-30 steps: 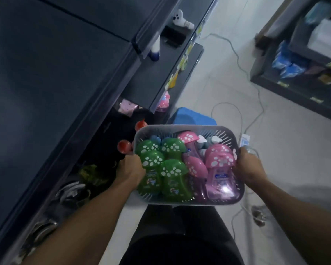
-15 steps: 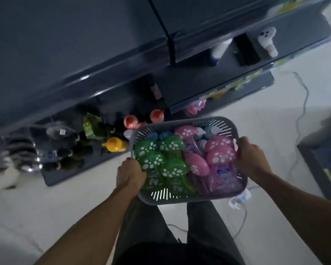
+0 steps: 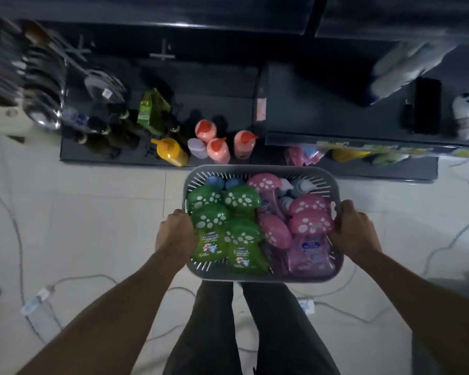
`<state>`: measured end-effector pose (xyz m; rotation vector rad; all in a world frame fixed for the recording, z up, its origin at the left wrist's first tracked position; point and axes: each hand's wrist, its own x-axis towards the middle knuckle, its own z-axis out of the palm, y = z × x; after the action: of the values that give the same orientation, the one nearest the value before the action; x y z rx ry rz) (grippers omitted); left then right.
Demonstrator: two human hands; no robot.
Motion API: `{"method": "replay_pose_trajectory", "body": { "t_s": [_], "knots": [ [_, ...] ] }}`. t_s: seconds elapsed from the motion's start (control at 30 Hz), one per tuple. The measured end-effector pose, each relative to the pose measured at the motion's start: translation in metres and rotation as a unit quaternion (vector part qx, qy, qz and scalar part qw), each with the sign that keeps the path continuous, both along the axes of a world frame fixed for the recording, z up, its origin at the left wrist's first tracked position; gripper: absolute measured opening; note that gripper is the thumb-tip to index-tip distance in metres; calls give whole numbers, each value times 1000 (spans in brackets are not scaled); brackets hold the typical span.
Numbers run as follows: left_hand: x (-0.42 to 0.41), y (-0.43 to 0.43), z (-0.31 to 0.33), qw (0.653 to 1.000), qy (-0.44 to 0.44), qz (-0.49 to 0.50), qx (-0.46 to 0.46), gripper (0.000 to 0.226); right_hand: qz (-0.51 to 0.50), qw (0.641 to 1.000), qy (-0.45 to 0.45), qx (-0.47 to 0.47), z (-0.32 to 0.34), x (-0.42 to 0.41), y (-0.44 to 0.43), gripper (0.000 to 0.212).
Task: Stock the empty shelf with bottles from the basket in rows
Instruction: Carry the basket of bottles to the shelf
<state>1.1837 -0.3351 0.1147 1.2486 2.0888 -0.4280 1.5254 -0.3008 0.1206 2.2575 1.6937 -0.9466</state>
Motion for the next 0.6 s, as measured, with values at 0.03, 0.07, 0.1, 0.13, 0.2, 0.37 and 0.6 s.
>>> {"method": "replay_pose_trajectory", "body": {
  "t_s": [0.03,0.07,0.1,0.13,0.2,0.37,0.6],
  "knots": [
    [2,-2,-1,1000,-3,2,0,30,2,1000,-1,1,0,2,1,29],
    [4,-3,-2,1000,-6,4,1,29,3,1000,-1,1,-1,4,2,28],
    [6,-3,-3,1000,-10,6,4,29,3,1000,-3,0,-2,6,3,28],
    [8,-4,-6,1000,-11,7,4,28,2,1000,-3,-4,-3,7,3,29],
    [13,-5,-10,1000,-12,7,2,27,-3,1000,-2,-15,-6,9,3,30],
    [11,-10,-12,1000,-25,10,9,26,9,1000,1,-30,-7,14,2,31],
    [6,-10,8,996,-62,0,57,43,41,995,-40,-83,13,16,24,45]
  ]
}}
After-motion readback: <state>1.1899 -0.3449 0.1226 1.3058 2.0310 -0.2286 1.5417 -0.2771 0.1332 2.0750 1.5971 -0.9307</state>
